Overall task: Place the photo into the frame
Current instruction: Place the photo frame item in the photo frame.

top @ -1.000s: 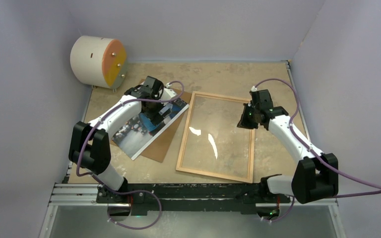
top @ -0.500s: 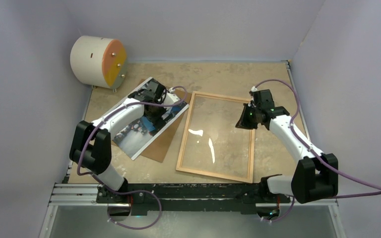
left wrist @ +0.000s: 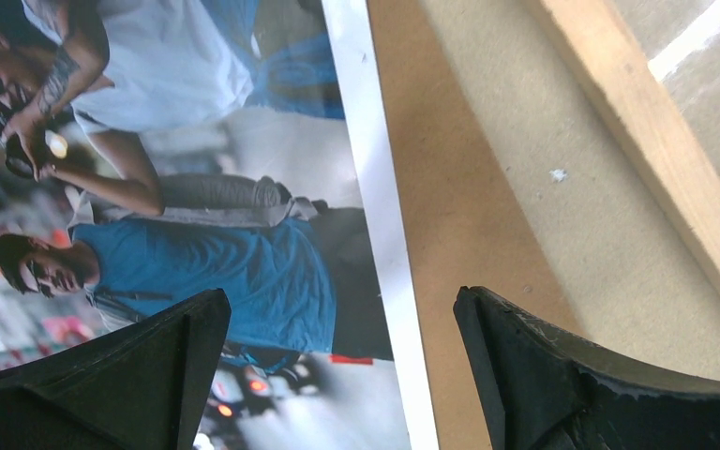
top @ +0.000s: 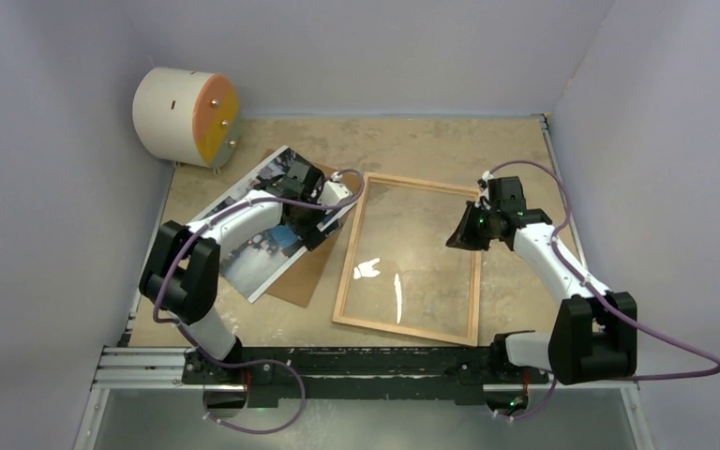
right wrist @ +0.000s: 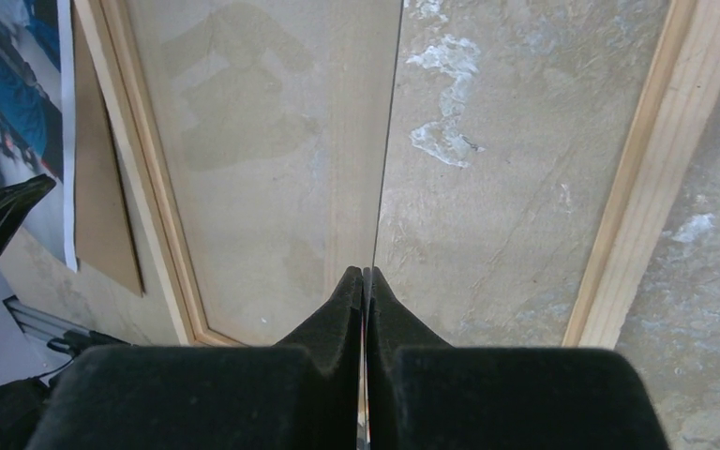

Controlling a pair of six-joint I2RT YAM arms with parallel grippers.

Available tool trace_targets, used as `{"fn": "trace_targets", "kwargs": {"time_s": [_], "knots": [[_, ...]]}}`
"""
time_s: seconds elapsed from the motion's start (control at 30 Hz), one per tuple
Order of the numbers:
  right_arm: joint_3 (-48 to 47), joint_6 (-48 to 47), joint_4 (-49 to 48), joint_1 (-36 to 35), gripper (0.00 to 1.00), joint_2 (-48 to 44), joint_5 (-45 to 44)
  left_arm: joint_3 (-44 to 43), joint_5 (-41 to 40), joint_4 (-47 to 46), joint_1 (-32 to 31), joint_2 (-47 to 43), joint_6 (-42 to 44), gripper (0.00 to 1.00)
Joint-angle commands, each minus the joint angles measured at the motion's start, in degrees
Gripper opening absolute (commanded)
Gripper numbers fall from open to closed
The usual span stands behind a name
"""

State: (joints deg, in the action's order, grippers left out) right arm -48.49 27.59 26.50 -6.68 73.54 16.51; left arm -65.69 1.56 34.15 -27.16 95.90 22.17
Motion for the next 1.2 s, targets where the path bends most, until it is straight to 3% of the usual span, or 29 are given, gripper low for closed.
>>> {"fn": "trace_targets", "kwargs": {"time_s": [0.0,0.5,0.6,0.67,0.73,0.9,1.17], "knots": [[-0.37,0.52,-2.41,0.00,0.00,0.65,5.31,0.15,2.62,-4.35,-1.23,0.15,-1.07,1.00],[-2.68,0.15,-4.43,0.09,0.00,3.16,8.62,0.21,-1.41,-7.96,-3.02,4.61,1.13,1.00],[-2.91,-0.05,-4.80,0.09,0.06,3.36,9.07,0.21,-2.80,-8.59,-3.20,5.46,1.50,1.00],[-2.96,0.12,-5.11,0.09,0.18,3.06,9.28,0.17,-3.13,-8.85,-3.33,5.93,1.57,1.00],[-3.05,0.54,-5.38,0.09,0.39,2.51,8.98,0.11,-3.46,-9.14,-3.63,6.26,1.69,1.00],[-4.31,1.38,-4.96,0.09,0.68,1.14,5.96,0.02,-3.89,-9.02,-4.04,6.36,1.91,1.00],[-4.73,0.40,-3.25,0.09,0.93,2.64,-0.98,0.30,-4.36,-8.86,-4.09,6.04,2.24,1.00]]}}
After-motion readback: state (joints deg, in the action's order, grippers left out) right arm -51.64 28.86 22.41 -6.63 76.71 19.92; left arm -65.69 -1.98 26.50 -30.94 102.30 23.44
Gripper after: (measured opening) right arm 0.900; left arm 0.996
